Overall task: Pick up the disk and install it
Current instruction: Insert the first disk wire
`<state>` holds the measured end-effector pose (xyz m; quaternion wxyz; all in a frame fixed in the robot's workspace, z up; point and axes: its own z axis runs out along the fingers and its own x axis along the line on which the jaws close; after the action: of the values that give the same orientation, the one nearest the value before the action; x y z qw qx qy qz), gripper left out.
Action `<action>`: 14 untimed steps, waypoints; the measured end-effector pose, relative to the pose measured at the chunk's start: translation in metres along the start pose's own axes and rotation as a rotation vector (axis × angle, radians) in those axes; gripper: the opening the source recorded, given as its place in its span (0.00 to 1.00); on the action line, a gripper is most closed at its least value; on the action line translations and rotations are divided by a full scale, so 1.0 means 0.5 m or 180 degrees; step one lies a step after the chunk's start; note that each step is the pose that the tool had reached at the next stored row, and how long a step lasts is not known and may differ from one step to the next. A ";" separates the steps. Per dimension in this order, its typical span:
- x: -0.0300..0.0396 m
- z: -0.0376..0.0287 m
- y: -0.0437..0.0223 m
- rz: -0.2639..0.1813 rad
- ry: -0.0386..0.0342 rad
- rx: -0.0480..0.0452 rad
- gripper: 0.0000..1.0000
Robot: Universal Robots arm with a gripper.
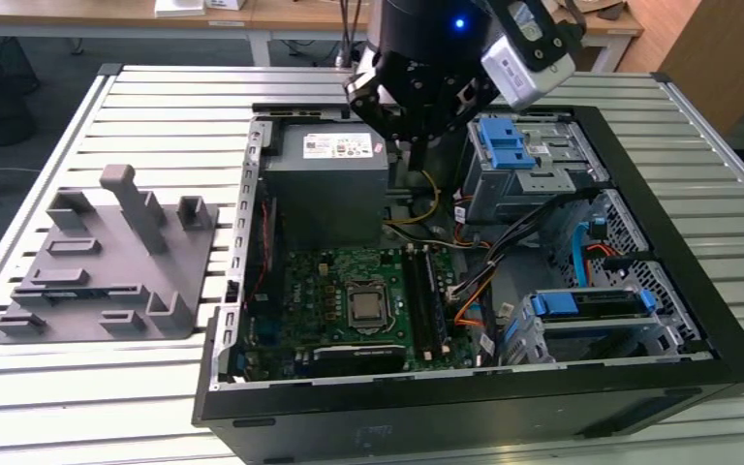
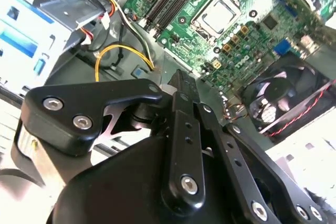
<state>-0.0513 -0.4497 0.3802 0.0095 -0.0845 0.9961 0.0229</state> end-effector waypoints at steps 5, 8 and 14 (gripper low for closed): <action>0.000 0.007 -0.001 -0.0248 0.0011 -0.0006 0.11; 0.002 0.008 -0.012 -0.0256 0.0012 -0.0006 0.11; -0.018 0.009 -0.029 -0.0296 0.0039 -0.0012 0.11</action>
<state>-0.0399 -0.4620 0.3753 0.0043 -0.1309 0.9911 0.0238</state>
